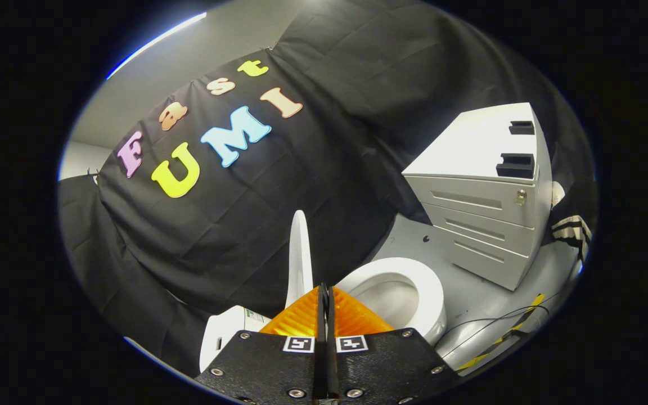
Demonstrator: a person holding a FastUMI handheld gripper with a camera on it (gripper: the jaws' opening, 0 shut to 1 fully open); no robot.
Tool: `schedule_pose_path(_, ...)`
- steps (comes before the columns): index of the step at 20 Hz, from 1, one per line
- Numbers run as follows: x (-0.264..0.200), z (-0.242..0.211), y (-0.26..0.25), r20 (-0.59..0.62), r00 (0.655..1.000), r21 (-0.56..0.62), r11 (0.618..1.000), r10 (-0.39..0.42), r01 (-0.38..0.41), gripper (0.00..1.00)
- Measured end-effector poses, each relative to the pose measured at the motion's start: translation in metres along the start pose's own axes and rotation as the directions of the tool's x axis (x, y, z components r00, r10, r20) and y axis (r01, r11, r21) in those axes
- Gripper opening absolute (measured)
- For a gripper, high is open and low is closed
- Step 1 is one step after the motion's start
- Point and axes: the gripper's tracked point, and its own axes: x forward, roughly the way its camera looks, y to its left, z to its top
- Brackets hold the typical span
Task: Open the toilet lid.
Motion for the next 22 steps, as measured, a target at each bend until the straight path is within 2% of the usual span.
schedule_pose_path(22, -0.023, -0.002, 0.079, 0.043, 0.999, -0.208, 0.978, 0.028, -0.018, 0.00)
